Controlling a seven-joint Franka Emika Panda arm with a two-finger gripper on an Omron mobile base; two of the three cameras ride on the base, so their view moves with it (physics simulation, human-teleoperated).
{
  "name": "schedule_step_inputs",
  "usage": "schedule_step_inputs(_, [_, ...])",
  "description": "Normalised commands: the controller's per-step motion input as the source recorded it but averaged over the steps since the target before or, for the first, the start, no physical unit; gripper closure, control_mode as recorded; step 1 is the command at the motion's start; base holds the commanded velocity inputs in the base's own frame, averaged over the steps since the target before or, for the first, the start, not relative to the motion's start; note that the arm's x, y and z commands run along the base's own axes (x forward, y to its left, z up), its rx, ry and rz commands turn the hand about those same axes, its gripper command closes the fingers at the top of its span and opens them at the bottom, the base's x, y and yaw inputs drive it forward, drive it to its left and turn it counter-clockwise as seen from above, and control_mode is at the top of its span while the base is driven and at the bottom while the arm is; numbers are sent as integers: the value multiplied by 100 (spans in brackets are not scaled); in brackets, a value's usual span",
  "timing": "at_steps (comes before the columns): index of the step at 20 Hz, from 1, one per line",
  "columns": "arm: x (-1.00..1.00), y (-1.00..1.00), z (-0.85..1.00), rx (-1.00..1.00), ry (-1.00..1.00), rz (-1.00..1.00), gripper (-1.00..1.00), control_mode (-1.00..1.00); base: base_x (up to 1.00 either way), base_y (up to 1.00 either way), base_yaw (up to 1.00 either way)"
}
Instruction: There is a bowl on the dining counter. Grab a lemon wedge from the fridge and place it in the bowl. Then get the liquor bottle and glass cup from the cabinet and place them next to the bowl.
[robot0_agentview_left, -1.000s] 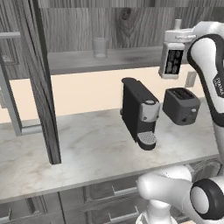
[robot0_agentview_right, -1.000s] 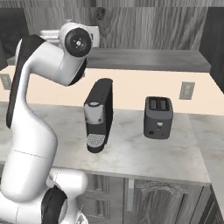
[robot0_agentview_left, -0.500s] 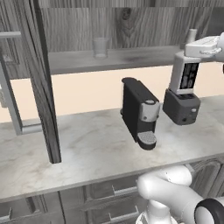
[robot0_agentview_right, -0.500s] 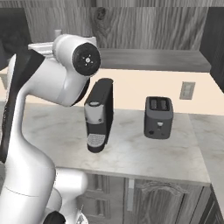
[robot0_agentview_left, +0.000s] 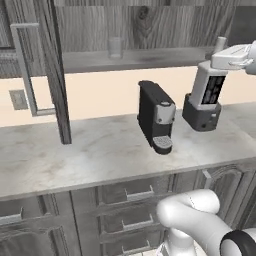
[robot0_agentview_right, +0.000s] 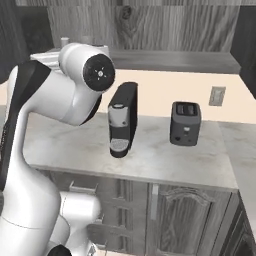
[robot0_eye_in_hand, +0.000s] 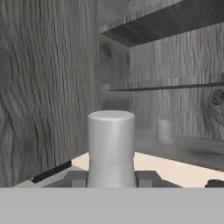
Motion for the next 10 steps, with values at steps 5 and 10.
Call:
schedule_step_inputs(5, [0,0,0,0,0,0,100,100,-100,21,20])
schedule_step_inputs(10, [0,0,0,0,0,0,100,100,-100,24,23])
